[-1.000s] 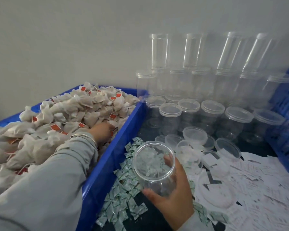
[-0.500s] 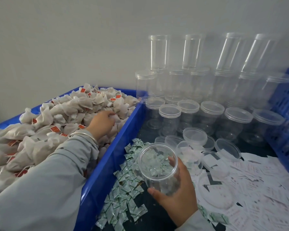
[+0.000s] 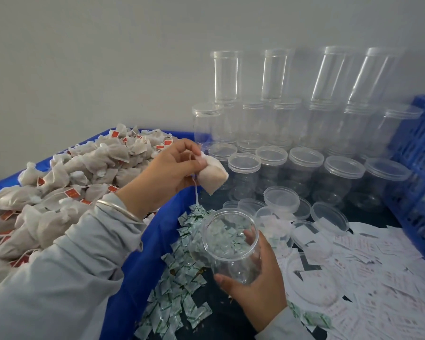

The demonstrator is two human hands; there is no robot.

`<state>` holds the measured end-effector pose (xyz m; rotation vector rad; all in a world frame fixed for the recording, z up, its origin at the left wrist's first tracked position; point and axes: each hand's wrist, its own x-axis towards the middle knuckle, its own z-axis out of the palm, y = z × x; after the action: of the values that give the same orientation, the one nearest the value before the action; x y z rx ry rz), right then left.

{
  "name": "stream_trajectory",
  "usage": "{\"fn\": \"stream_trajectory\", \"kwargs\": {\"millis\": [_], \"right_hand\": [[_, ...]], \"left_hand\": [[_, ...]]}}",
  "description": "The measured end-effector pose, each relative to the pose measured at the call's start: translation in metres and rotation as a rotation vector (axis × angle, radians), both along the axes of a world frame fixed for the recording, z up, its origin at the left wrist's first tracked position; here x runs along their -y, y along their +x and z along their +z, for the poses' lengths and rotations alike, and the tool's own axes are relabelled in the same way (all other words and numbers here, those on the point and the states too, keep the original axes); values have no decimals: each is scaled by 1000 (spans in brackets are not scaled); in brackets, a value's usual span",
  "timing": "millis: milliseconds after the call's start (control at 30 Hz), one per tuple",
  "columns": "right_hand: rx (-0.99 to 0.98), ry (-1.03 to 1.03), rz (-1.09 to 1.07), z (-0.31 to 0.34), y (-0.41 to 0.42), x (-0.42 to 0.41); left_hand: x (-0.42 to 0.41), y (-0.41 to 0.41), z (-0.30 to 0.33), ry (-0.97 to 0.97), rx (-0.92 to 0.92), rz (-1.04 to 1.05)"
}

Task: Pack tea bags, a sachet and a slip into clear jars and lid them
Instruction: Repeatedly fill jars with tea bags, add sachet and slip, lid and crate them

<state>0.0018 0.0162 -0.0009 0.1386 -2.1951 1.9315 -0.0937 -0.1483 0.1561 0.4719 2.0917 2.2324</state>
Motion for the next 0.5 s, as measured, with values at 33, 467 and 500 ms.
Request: {"fn": "stream_trajectory", "kwargs": {"millis": [33,467,500], "right_hand": [[-2,0,2,-1,0,0],[-67,11,-42,-2,-1,-1],[-72,11,-43,-1,-2,0]], "left_hand": [[-3,2,-2,-18,4,-44],[-9,11,-9,-231,14,-247],[-9,11,-8,-223,26,-234]]}}
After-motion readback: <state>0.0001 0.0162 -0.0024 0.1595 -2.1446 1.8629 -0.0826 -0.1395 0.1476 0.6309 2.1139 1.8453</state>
